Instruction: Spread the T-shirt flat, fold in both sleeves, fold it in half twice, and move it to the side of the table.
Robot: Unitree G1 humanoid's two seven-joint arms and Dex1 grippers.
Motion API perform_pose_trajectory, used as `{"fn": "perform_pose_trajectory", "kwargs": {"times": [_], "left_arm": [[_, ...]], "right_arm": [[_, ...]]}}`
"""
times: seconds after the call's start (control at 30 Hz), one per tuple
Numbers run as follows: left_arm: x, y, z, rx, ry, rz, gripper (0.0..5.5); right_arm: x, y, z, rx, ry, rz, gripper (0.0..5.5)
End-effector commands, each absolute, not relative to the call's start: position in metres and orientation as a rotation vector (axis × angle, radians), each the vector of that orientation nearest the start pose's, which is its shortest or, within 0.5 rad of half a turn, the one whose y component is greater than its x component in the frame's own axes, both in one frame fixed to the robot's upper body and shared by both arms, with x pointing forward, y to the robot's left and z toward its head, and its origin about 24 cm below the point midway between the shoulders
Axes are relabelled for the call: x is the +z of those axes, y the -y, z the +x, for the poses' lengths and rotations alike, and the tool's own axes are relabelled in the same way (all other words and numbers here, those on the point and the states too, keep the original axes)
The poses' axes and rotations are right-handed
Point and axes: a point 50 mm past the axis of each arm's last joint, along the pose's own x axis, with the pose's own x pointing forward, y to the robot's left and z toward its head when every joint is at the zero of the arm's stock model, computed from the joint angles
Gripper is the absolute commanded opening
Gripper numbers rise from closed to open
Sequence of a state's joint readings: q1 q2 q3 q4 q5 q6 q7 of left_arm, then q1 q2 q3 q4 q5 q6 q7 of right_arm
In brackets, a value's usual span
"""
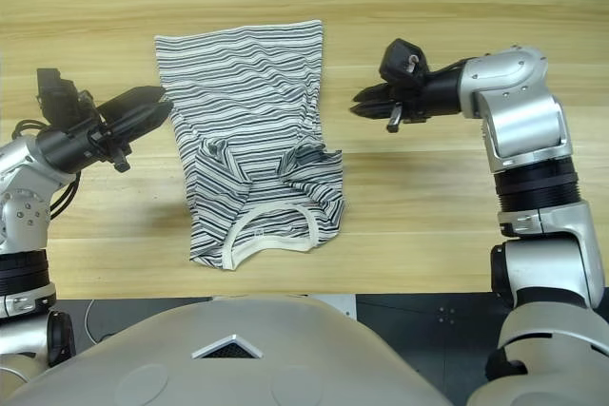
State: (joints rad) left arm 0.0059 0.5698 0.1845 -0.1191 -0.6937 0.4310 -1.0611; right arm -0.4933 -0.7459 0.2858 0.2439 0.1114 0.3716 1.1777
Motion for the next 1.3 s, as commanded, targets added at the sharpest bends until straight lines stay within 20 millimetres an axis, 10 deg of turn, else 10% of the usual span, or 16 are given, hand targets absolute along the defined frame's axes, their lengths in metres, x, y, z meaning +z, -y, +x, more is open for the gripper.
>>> {"fn": "perform_pose_trajectory", "kwargs": {"times": [0.03,0.23,0.77,1.3], "left_arm": [[0.095,-0.228,0.226,-1.007,-0.142,-0.222,1.49],[0.096,-0.23,0.225,-1.008,-0.147,-0.218,1.49],[0.096,-0.231,0.225,-1.01,-0.153,-0.213,1.49],[0.093,-0.231,0.224,-1.012,-0.157,-0.218,1.49]], "right_arm": [[0.069,0.215,0.29,1.168,-0.664,-0.6,0.85],[0.044,0.197,0.266,1.31,-0.706,-0.574,0.85],[0.071,0.144,0.254,1.454,-0.532,-0.598,0.85],[0.045,0.133,0.24,1.508,-0.598,-0.546,0.85]]}}
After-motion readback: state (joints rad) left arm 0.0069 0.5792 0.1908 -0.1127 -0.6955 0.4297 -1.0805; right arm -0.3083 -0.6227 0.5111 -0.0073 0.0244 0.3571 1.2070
